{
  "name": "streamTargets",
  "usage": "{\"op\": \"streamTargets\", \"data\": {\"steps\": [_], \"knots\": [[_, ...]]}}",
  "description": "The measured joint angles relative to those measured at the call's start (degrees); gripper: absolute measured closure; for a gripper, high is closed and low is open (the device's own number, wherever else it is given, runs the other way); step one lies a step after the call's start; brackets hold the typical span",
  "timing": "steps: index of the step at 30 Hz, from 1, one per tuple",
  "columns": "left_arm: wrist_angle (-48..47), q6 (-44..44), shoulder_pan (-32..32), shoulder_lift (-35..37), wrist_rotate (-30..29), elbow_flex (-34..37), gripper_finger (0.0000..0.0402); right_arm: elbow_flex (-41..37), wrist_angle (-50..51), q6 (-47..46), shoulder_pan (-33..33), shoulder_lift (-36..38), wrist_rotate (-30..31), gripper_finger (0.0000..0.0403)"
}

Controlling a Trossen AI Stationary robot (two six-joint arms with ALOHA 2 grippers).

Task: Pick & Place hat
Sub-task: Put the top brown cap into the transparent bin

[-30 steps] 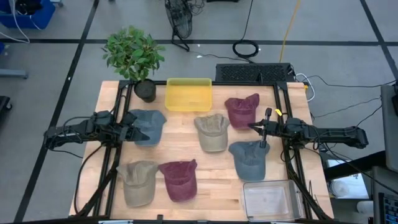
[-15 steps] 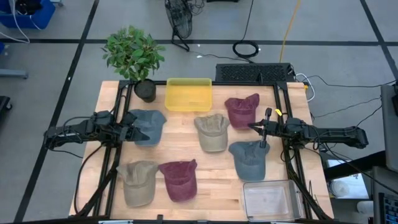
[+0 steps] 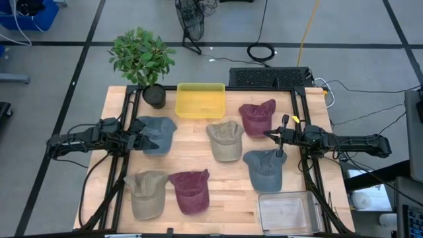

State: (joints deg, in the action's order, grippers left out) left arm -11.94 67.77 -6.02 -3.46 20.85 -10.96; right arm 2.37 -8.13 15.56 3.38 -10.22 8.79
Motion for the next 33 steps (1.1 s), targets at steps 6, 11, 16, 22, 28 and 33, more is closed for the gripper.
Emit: {"op": "streamTargets", "data": {"steps": [6, 11, 16, 22, 28, 33], "knots": [[0.00, 0.00, 0.00, 0.00, 0.01, 0.00, 0.0360, -0.02, -1.66, 12.36, 0.00, 0.04, 0.09, 0.0399], [-0.01, 0.00, 0.00, 0.00, -0.01, 0.00, 0.0360, 0.00, -1.69, 13.07, 0.00, 0.04, 0.11, 0.0399], [0.01, -7.52, 0.00, 0.00, -3.96, 0.00, 0.0360, 0.00, -1.69, 8.96, 0.00, 0.04, 0.07, 0.0399], [0.01, -16.25, 0.00, 0.00, -12.39, 0.00, 0.0360, 0.00, -1.79, -15.30, 0.00, 0.04, 0.00, 0.0399], [0.01, -31.55, 0.00, 0.00, -24.13, 0.00, 0.0360, -0.01, -3.56, -29.31, 0.00, 0.02, 0.30, 0.0399], [0.00, -44.36, 0.00, 0.00, -30.88, 0.00, 0.0360, -0.02, -7.46, -31.36, 0.00, 0.02, 0.16, 0.0399]]}}
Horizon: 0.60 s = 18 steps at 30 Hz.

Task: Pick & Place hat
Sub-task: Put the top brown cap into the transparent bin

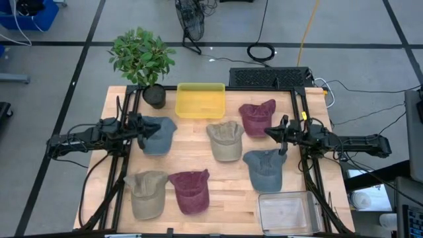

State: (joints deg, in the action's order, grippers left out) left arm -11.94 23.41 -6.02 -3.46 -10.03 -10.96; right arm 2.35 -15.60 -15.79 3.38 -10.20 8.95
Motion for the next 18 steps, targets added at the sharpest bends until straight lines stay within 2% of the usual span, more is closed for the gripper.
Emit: {"op": "streamTargets", "data": {"steps": [6, 10, 18], "knots": [[0.01, -2.24, 0.00, 0.00, -0.83, 0.00, 0.0360, 0.00, -0.53, 0.38, 0.00, 0.00, 0.06, 0.0399], [0.35, -2.38, 0.00, -0.02, -1.09, 0.00, 0.0360, 0.00, -0.94, 4.14, 0.02, 0.01, 3.17, 0.0399], [7.86, -6.38, -0.01, -0.93, -7.17, 0.00, 0.0360, 0.00, -1.10, 9.91, 0.02, -0.02, 3.04, 0.0399]]}}
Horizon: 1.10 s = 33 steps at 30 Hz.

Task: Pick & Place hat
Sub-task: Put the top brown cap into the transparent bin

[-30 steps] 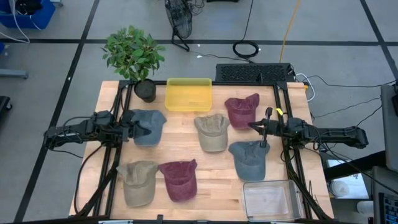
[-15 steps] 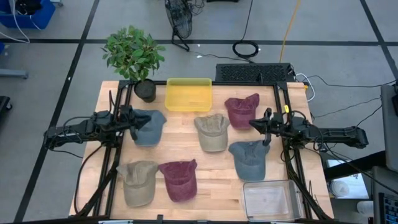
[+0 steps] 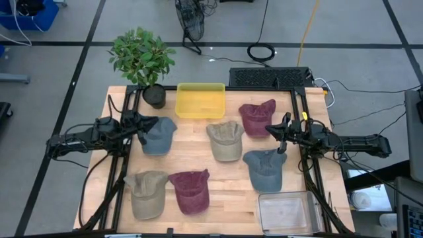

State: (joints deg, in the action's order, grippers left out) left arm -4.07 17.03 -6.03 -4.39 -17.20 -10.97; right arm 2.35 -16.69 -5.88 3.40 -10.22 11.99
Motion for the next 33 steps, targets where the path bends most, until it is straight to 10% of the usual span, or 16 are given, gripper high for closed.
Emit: {"op": "streamTargets", "data": {"steps": [8, 16, 33], "knots": [[12.88, -12.46, 0.01, -9.03, 5.01, -0.33, 0.0360, 0.00, -0.33, -0.85, -0.13, -0.17, -0.07, 0.0399], [1.31, -17.01, 0.10, -23.93, 7.10, -9.04, 0.0360, 0.01, -0.76, -8.31, -2.35, -4.30, -0.77, 0.0399], [1.22, -26.76, 10.59, -36.30, 8.06, -18.62, 0.0360, 6.90, -24.47, -4.62, -6.54, -32.92, 3.17, 0.0338]]}}
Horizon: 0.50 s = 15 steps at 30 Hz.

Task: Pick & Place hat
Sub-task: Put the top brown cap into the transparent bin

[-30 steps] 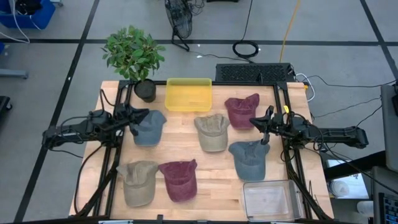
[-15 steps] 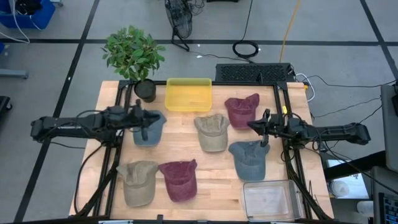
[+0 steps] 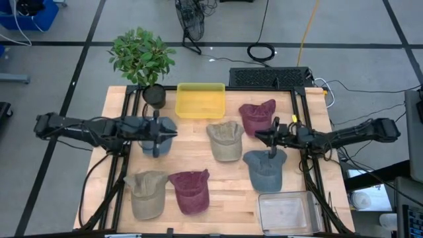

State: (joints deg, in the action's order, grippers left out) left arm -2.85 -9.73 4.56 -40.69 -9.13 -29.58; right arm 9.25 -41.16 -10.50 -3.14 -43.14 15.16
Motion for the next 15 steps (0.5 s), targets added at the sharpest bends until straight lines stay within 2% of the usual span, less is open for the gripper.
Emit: {"op": "streamTargets", "data": {"steps": [7, 15], "knots": [[-0.44, -1.66, 4.16, 1.52, -7.02, 0.02, 0.0360, 8.30, 3.36, 0.72, -0.43, -11.54, -0.09, 0.0273], [-8.61, 0.29, 7.95, 2.36, -12.66, -6.26, 0.0360, 17.03, 7.70, 3.61, -5.18, -22.29, 0.29, 0.0264]]}}
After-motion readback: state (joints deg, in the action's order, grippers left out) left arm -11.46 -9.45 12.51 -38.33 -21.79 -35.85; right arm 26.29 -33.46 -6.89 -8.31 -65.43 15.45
